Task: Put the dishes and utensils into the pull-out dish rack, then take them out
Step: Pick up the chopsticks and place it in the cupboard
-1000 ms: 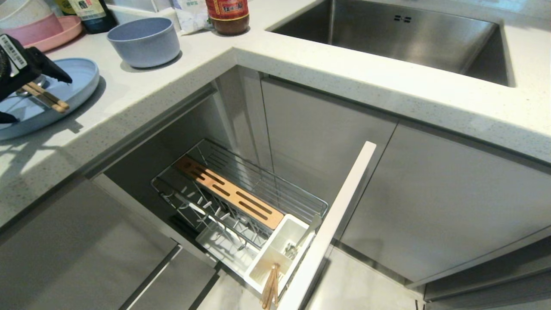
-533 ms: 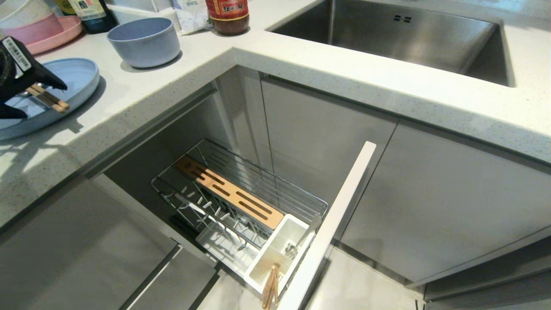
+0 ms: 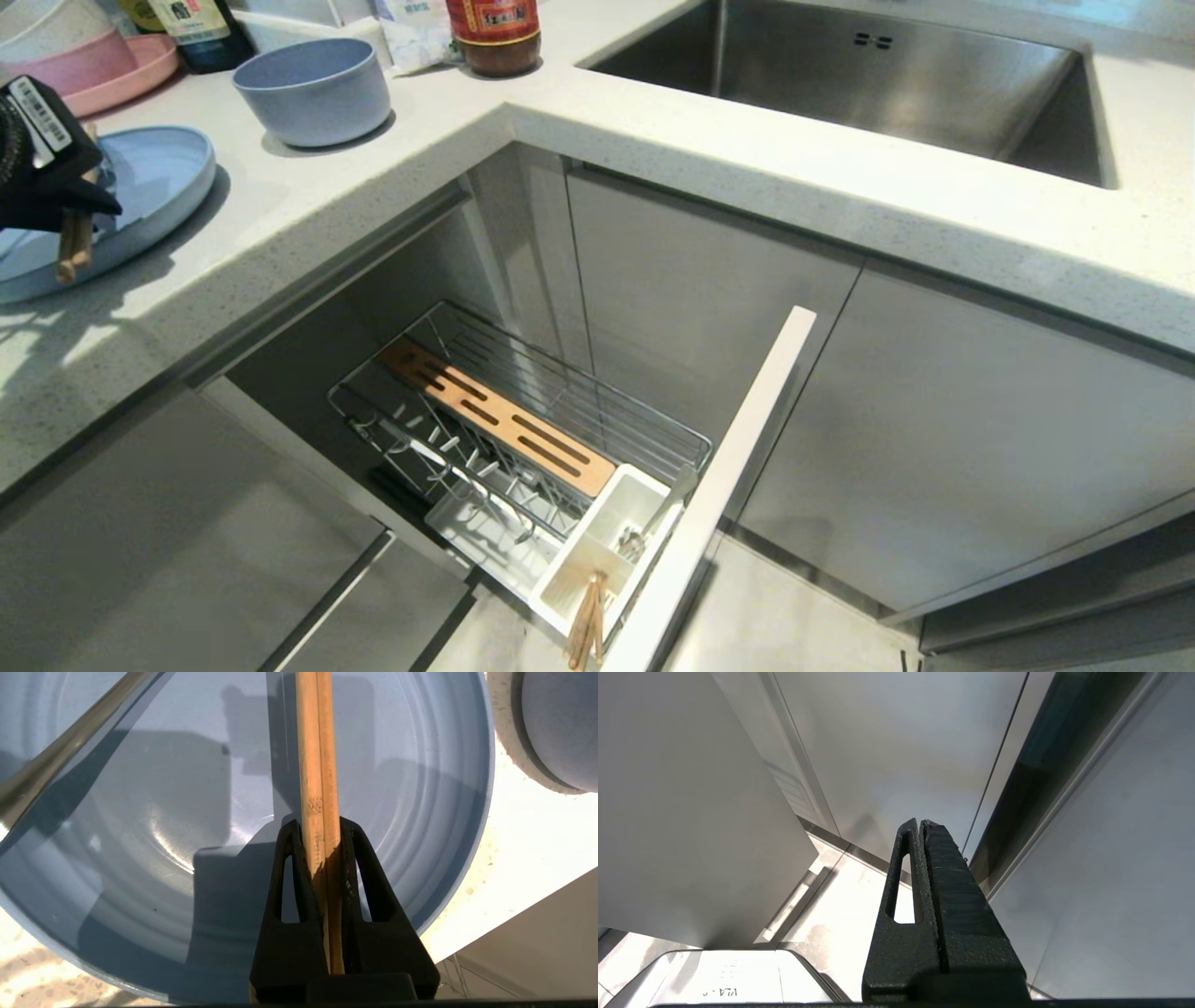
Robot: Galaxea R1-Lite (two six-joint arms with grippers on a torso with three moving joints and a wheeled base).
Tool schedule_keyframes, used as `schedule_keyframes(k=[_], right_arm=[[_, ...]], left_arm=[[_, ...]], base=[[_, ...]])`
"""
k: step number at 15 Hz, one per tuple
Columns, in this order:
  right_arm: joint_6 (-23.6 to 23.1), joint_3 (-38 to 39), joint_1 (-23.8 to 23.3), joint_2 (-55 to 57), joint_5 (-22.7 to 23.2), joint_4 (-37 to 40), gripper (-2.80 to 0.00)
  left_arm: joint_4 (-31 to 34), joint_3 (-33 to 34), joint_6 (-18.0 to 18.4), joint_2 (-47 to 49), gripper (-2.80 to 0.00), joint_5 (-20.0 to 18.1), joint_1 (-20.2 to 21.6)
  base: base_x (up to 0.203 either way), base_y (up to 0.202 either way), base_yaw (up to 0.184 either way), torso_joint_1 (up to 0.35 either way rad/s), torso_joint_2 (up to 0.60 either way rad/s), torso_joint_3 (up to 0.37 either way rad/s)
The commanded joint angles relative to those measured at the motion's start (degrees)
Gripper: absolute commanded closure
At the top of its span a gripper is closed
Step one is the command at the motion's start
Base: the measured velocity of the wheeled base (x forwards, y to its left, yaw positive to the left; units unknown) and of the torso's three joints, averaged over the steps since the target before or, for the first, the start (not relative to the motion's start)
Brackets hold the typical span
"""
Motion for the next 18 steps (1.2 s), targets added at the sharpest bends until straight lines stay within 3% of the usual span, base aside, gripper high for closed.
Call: schedule_keyframes(k=[1,12,14,18], right_arm=[[0.0,0.1,0.0,-0.1,0.0,0.0,0.0],[0.0,0.1,0.0,-0.2,0.0,0.0,0.0],[0.0,0.1,0.0,-0.2,0.0,0.0,0.0],[0.0,0.1,0.0,-0.1,0.0,0.0,0.0]], left_arm=[[0.3,0.0,-0.2,-0.2,0.0,0.1,0.0],[0.1,-0.8,-0.2,-8.2,0.0,2.2,-1.1],[0.1,-0.8,-0.3,-9.8,0.0,2.0,-3.0],[0.4,-0.5,-2.0,-13.3,0.0,1.7,-11.3]], base=[[0.0,0.0,0.0,0.0,0.0,0.0],[0.0,0.0,0.0,0.0,0.0,0.0],[0.0,0.0,0.0,0.0,0.0,0.0],[0.0,0.0,0.0,0.0,0.0,0.0]])
